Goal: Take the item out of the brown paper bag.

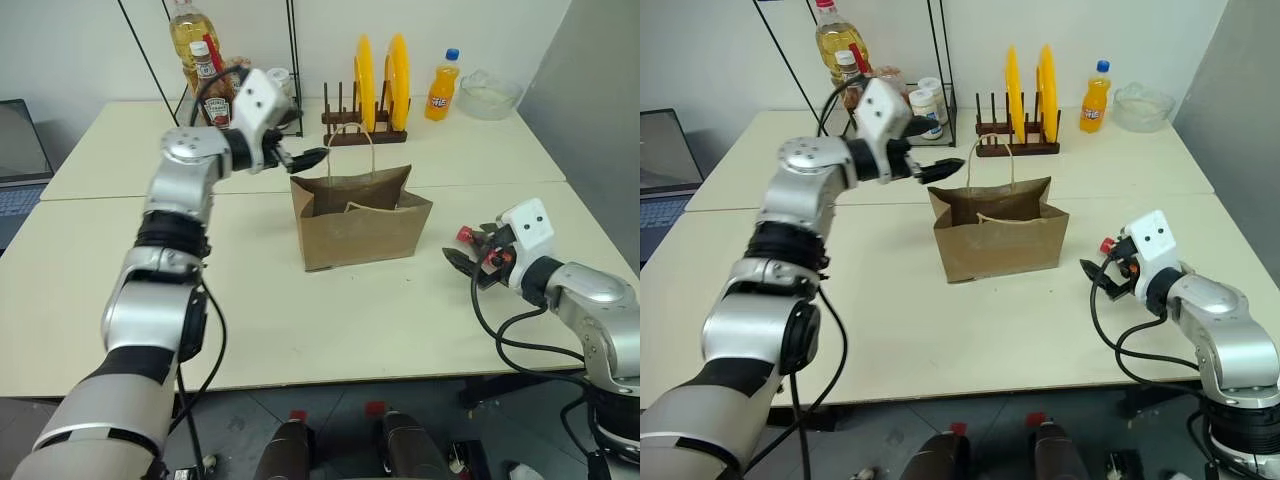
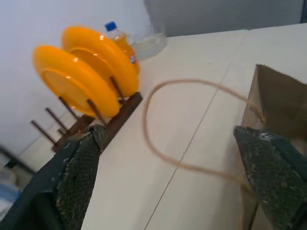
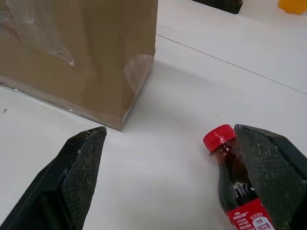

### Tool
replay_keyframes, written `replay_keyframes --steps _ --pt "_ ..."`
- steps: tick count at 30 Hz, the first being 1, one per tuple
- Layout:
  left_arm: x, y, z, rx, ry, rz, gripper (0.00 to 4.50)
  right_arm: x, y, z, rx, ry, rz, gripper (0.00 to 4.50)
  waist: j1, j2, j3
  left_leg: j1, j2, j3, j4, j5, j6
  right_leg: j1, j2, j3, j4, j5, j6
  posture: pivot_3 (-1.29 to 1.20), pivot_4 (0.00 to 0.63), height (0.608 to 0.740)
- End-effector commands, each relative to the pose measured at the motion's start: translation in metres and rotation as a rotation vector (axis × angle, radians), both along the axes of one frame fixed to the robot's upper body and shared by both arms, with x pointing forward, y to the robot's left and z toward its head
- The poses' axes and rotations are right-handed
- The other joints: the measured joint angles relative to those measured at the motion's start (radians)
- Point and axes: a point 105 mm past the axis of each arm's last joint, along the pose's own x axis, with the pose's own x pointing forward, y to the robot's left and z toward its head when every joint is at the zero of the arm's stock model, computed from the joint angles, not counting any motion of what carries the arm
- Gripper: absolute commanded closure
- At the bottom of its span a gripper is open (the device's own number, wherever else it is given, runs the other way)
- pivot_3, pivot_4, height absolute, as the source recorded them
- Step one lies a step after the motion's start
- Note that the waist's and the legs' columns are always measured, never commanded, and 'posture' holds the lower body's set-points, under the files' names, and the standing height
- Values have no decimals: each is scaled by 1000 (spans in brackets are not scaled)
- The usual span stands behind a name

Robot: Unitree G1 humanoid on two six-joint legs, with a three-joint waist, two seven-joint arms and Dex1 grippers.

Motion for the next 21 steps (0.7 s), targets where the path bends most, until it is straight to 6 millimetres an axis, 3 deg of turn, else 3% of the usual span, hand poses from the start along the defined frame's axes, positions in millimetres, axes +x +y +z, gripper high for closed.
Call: replay_keyframes --steps 1,4,8,10,14,21 --pt "-23 19 20 -71 -60 61 20 -11 11 9 56 -78 25 0 0 0 0 0 0 0 0 0 0 0 0 0 0 0 0 0 150 740" --pt "-34 50 -7 -120 -10 216 20 -18 18 1 86 -88 20 0 2 1 -1 0 1 0 0 0 0 1 0 0 0 0 0 0 150 740" --pt "-64 93 -72 -47 47 459 20 -21 18 -1 150 -132 -67 0 1 3 -3 2 2 2 0 0 0 1 0 1 0 0 0 0 150 740" --pt "-86 102 -105 -30 100 533 20 -22 16 -4 164 -145 -135 0 4 2 -3 2 3 2 0 0 0 1 0 0 0 0 0 0 150 740" --pt "-124 89 -150 -115 217 591 20 -31 25 -16 159 -136 -168 0 25 1 -4 2 5 1 0 0 0 1 -1 0 -1 0 -1 0 150 740" --pt "-170 34 -193 -220 369 590 20 -51 35 -44 172 -39 -205 0 44 0 -6 3 4 2 0 0 0 4 -1 -1 -2 0 0 0 150 740"
